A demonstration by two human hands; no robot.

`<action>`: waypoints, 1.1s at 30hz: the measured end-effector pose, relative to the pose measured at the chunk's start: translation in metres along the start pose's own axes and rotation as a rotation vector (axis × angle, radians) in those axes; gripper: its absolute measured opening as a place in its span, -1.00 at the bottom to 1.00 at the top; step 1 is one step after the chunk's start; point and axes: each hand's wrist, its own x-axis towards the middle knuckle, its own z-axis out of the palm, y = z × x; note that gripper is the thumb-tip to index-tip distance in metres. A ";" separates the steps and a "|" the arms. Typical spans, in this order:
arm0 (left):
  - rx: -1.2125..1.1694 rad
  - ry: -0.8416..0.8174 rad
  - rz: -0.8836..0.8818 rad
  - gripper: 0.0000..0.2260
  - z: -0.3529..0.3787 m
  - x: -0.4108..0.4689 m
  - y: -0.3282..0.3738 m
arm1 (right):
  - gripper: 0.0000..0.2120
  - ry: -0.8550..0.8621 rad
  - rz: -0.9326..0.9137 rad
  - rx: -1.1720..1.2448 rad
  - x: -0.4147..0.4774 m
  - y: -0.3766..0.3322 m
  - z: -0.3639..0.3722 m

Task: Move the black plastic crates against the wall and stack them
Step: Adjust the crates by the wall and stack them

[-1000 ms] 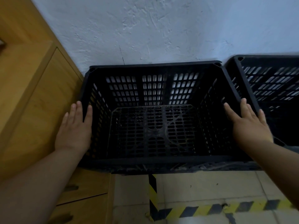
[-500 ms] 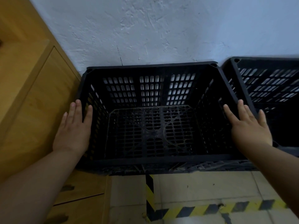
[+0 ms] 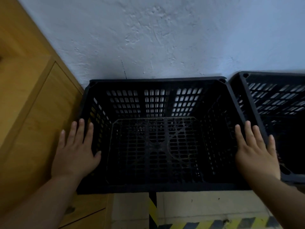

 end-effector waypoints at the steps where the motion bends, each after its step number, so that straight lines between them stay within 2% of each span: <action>1: -0.001 -0.001 -0.002 -0.18 0.001 0.000 -0.001 | -0.38 -0.005 0.008 -0.004 0.001 0.000 0.000; 15: -0.038 0.008 0.015 -0.24 0.006 0.007 -0.006 | -0.39 0.102 0.038 0.019 -0.002 0.003 0.015; 20: -0.019 0.007 0.022 -0.23 0.010 0.009 -0.008 | -0.44 0.252 0.035 0.016 0.000 0.007 0.031; 25: -0.018 0.021 0.025 -0.23 0.010 0.008 -0.008 | -0.36 0.236 0.044 0.010 0.004 0.007 0.031; 29: -0.029 0.032 0.022 -0.23 0.012 0.009 -0.009 | -0.41 0.276 0.033 -0.006 0.005 0.009 0.036; 33: -0.039 0.037 0.016 -0.23 0.013 0.009 -0.007 | -0.34 0.237 0.054 -0.010 0.006 0.007 0.033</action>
